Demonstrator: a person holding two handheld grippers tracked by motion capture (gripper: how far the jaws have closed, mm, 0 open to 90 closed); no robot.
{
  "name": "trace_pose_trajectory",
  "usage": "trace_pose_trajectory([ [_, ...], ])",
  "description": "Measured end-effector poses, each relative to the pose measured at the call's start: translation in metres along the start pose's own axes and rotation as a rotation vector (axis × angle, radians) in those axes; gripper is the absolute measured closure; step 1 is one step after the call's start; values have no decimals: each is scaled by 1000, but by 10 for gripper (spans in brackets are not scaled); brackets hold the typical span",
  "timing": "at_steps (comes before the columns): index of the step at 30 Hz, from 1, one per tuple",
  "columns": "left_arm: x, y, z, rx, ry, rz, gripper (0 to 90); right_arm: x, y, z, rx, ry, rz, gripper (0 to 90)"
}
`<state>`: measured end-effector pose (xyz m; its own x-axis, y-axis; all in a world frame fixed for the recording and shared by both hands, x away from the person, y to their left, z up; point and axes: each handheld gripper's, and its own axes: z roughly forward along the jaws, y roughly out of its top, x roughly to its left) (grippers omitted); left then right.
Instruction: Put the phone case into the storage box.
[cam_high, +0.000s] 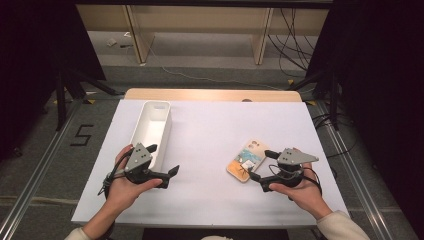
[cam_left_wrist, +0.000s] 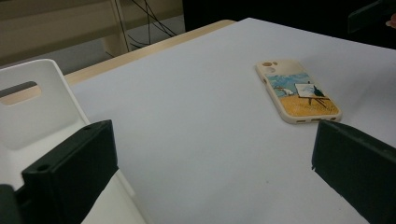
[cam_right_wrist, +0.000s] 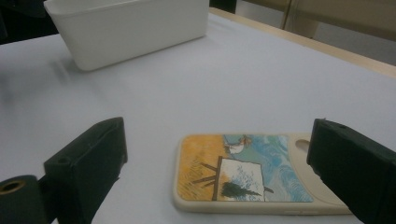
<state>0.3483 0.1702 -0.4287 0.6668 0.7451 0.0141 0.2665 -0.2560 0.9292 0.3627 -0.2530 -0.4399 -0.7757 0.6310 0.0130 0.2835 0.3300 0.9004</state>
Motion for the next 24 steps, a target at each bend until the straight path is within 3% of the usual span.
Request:
trace_pose_trajectory([
  [8,0,0,-1,-3,2,-3,0,1,1,0,-4,-7,-6,88],
  [11,0,-1,-1,-4,3,-6,0,2,4,-1,-18,-21,-24,287],
  [14,0,-1,-1,-5,3,-5,0,1,10,1,-50,-35,-54,560],
  [17,0,0,-1,-11,3,-3,0,0,13,7,-36,-20,-58,749],
  [20,1,0,-1,-10,6,-4,0,-1,15,16,1,-15,-55,871],
  [24,0,0,-1,-11,10,-2,0,-1,22,30,49,-6,-57,900],
])
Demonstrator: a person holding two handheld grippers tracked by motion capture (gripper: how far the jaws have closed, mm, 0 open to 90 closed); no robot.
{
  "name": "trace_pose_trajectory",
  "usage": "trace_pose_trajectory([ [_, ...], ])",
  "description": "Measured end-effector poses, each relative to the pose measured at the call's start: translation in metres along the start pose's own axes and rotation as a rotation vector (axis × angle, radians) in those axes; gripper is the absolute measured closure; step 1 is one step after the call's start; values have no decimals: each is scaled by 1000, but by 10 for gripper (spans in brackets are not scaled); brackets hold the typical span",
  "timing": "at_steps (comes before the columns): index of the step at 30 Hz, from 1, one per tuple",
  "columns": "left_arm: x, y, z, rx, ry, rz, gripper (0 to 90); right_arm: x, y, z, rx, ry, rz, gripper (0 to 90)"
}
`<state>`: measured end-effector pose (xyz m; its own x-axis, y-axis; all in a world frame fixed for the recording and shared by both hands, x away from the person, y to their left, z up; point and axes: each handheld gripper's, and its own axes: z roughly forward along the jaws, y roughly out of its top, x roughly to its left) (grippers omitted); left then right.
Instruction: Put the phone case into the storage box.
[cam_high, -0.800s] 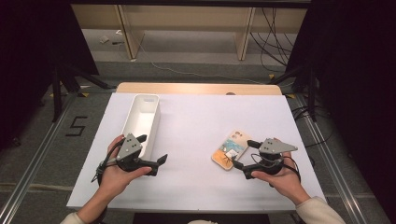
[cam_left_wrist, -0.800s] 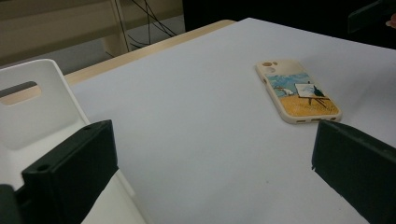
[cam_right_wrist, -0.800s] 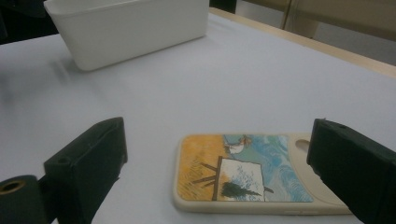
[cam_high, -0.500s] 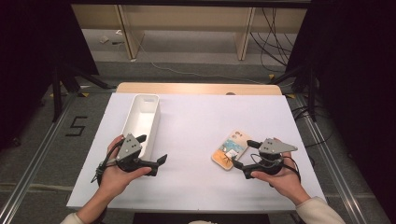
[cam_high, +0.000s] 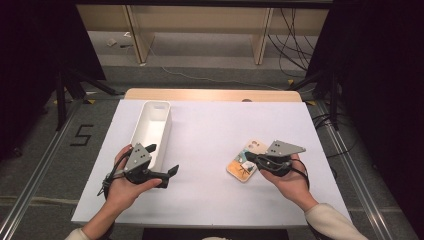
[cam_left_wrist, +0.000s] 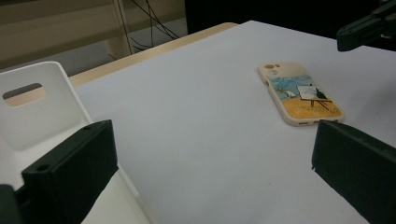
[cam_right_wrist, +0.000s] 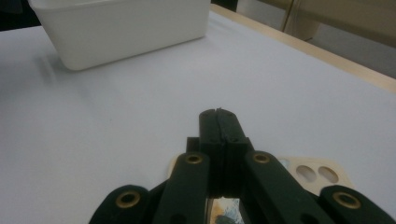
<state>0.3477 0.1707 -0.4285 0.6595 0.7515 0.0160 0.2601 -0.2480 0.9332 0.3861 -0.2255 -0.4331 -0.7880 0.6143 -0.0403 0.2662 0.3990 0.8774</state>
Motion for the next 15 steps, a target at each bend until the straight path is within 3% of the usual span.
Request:
trace_pose_trajectory([
  [9,-1,0,1,-5,-4,0,0,2,12,45,143,26,7,900],
  [15,-1,1,0,-7,-4,7,0,1,17,72,205,29,23,900],
])
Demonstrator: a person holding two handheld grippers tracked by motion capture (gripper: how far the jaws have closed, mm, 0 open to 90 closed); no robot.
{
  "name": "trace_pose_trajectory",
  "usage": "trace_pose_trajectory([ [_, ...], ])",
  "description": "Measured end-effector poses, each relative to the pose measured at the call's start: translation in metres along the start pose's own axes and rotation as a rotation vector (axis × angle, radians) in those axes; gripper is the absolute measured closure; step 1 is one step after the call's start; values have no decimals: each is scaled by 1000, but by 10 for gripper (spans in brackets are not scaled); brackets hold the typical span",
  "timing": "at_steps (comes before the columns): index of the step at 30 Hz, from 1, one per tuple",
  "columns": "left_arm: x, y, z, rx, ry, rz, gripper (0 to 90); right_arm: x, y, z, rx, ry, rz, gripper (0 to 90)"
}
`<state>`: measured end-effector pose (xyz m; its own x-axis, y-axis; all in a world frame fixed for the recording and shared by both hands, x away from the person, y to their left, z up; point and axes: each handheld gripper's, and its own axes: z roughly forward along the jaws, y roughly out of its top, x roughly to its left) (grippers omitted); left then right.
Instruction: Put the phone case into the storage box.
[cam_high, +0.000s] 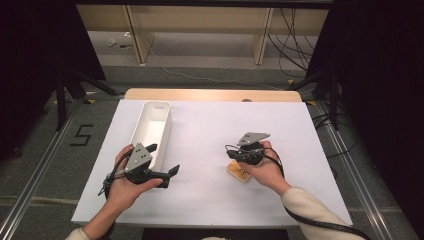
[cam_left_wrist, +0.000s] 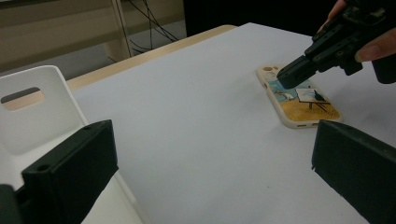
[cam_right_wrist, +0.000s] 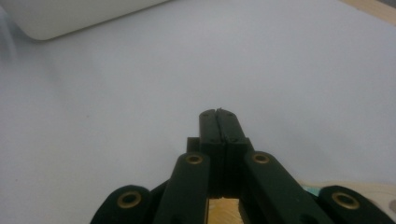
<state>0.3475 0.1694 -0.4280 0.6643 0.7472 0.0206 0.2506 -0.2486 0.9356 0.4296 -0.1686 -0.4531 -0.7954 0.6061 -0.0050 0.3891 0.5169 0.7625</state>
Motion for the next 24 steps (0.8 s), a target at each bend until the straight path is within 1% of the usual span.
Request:
trace_pose_trajectory([
  [2,0,0,0,0,1,-1,0,-1,2,5,13,0,-5,900],
  [6,1,0,-1,-3,6,-4,0,-2,3,9,33,4,3,900],
  [8,0,0,0,0,5,-2,0,-3,0,14,63,9,12,900],
  [13,1,-1,0,1,5,-3,0,-4,-1,18,86,12,15,900],
  [17,1,-1,0,0,4,-4,0,-4,-1,21,104,25,15,900],
  [19,0,-1,0,0,2,1,0,-4,-3,24,125,23,17,900],
  [24,1,-1,1,1,3,-4,0,-5,-4,26,136,31,18,900],
])
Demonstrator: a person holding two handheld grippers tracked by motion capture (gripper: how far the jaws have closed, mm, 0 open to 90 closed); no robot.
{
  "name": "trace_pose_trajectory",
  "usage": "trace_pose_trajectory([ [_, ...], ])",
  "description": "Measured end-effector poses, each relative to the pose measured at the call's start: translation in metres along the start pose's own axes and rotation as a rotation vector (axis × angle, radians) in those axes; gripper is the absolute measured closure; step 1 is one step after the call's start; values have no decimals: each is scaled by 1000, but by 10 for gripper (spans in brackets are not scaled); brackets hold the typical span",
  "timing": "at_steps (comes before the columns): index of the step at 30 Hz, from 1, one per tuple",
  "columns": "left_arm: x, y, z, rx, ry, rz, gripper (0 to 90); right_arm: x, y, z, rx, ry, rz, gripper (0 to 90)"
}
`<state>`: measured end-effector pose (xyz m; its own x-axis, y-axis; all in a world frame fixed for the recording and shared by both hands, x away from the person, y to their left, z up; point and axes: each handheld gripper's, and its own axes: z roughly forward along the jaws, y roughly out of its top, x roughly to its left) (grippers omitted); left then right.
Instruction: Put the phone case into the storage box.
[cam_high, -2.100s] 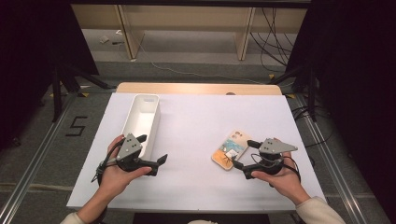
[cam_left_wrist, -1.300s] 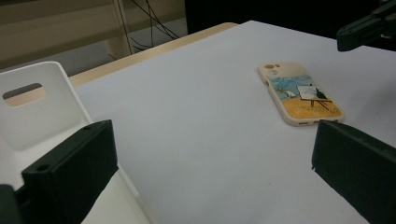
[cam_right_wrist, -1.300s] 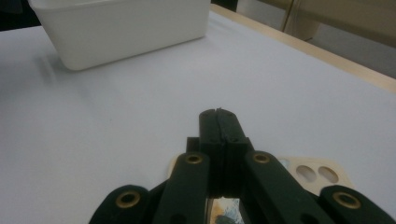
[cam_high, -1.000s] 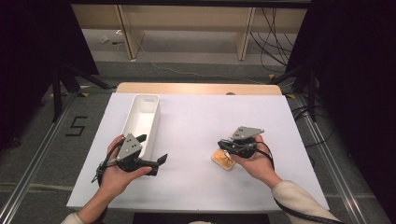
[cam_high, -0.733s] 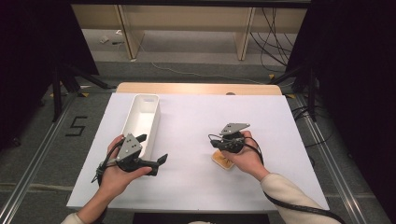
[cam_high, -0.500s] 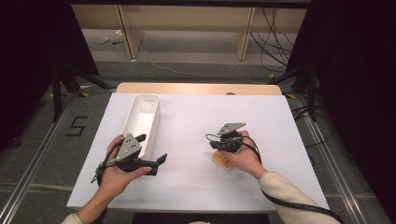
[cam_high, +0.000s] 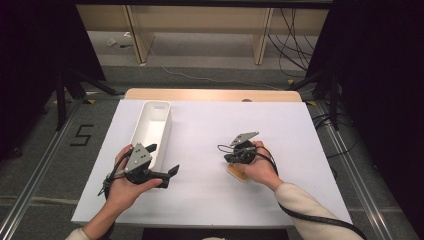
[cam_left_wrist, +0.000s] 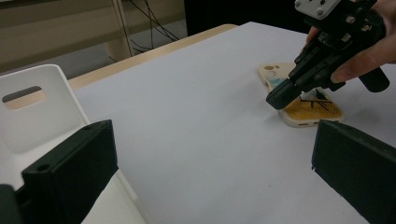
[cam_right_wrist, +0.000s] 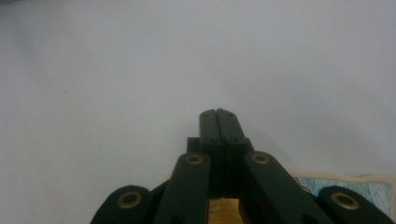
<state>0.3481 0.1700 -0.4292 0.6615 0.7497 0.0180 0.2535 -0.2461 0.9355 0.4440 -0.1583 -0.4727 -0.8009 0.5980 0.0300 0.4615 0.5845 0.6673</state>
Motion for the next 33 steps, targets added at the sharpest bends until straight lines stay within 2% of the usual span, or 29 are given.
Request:
trace_pose_trajectory([
  [6,0,0,0,4,2,1,0,-2,-1,4,27,1,11,900],
  [20,0,-1,0,5,3,-6,0,2,-1,4,81,16,-10,900],
  [33,1,-1,0,6,5,-10,0,17,-9,-10,190,57,-56,900],
])
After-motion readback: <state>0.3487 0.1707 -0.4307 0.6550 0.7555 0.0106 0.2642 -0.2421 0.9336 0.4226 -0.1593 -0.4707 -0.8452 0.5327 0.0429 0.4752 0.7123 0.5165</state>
